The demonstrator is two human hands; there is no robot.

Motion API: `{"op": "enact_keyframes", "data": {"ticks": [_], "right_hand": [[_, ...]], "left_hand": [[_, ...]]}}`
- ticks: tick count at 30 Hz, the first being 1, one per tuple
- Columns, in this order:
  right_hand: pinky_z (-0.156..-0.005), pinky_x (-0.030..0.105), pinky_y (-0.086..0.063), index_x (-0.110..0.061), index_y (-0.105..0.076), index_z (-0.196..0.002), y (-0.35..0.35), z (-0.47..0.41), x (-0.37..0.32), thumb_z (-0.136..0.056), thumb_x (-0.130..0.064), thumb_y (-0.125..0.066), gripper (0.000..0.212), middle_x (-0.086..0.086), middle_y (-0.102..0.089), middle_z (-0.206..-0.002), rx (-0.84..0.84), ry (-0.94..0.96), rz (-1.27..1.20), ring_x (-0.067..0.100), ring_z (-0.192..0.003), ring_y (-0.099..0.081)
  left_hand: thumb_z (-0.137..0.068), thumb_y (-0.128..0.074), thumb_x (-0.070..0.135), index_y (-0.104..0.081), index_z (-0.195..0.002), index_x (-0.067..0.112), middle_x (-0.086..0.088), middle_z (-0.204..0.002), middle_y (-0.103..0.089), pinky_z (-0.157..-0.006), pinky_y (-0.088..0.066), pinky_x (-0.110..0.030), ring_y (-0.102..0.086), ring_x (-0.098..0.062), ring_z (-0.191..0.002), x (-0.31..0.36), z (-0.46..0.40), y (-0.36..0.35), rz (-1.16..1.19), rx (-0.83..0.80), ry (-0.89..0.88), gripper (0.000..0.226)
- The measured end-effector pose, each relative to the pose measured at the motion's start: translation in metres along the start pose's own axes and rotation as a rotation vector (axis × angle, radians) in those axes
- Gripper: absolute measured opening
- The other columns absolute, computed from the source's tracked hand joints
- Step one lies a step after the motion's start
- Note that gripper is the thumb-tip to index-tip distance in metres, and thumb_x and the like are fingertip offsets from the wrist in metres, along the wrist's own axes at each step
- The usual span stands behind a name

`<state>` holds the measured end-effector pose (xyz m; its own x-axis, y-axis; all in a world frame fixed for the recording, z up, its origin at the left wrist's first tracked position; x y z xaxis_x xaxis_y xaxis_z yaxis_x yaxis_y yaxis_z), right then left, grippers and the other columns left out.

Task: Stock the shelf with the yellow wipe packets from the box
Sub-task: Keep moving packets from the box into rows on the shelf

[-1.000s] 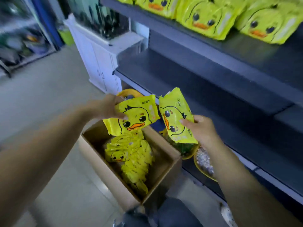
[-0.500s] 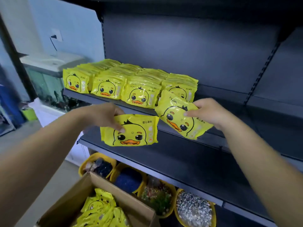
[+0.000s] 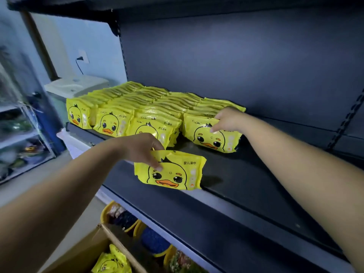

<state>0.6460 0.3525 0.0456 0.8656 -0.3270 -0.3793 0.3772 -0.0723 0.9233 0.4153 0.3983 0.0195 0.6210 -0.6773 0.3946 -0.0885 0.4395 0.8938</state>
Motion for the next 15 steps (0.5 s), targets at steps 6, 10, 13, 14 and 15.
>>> {"op": "enact_keyframes", "data": {"ticks": [6, 10, 13, 14, 15], "right_hand": [[-0.098, 0.026, -0.037, -0.007, -0.041, -0.137, -0.015, -0.029, 0.005, -0.082, -0.028, -0.068, 0.065, 0.008, -0.044, -0.142, -0.025, 0.028, -0.05, 0.024, -0.127, -0.044], [-0.094, 0.026, -0.039, -0.012, -0.048, -0.133, -0.015, -0.042, 0.007, -0.081, -0.029, -0.069, 0.059, 0.006, -0.05, -0.137, 0.076, 0.016, -0.017, 0.024, -0.123, -0.048], [-0.088, 0.027, -0.042, -0.018, -0.054, -0.128, -0.018, -0.041, 0.005, -0.083, -0.028, -0.066, 0.047, 0.005, -0.054, -0.131, 0.168, 0.045, 0.037, 0.025, -0.117, -0.052], [-0.086, 0.027, -0.043, -0.019, -0.055, -0.126, -0.02, -0.04, 0.005, -0.084, -0.028, -0.064, 0.044, 0.005, -0.055, -0.129, 0.2, 0.058, 0.046, 0.025, -0.115, -0.053], [-0.085, 0.027, -0.044, -0.02, -0.056, -0.125, -0.022, -0.039, 0.005, -0.085, -0.027, -0.063, 0.041, 0.005, -0.056, -0.128, 0.228, 0.07, 0.051, 0.025, -0.114, -0.054]], "left_hand": [[-0.071, -0.078, 0.026, -0.063, -0.076, 0.035, 0.013, -0.083, -0.064, -0.053, -0.038, 0.0, -0.055, 0.016, -0.06, 0.004, -0.012, 0.003, 0.018, -0.044, 0.048, 0.018], [-0.072, -0.077, 0.026, -0.06, -0.075, 0.038, 0.011, -0.087, -0.064, -0.055, -0.039, -0.001, -0.057, 0.007, -0.072, 0.008, -0.017, 0.008, -0.014, -0.074, 0.047, 0.02], [-0.073, -0.076, 0.027, -0.06, -0.076, 0.038, 0.012, -0.087, -0.063, -0.059, -0.04, -0.005, -0.058, 0.002, -0.075, 0.011, -0.022, 0.01, -0.033, -0.078, 0.023, 0.02], [-0.073, -0.076, 0.027, -0.061, -0.078, 0.037, 0.011, -0.088, -0.064, -0.061, -0.041, -0.007, -0.058, 0.002, -0.076, 0.012, -0.023, 0.01, -0.034, -0.074, 0.014, 0.019], [-0.073, -0.076, 0.027, -0.061, -0.08, 0.035, 0.01, -0.089, -0.064, -0.062, -0.041, -0.007, -0.058, 0.002, -0.076, 0.014, -0.024, 0.01, -0.035, -0.07, 0.001, 0.019]]}}
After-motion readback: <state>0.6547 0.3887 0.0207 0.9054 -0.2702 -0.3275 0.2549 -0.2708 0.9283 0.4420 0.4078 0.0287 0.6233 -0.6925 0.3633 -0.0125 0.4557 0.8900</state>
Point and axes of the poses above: each hand's wrist, its own z-axis away from the middle knuckle, its own y-axis out of the back of the hand, x = y × z, the point moved 2 cm from there along -z, towards the middle knuckle
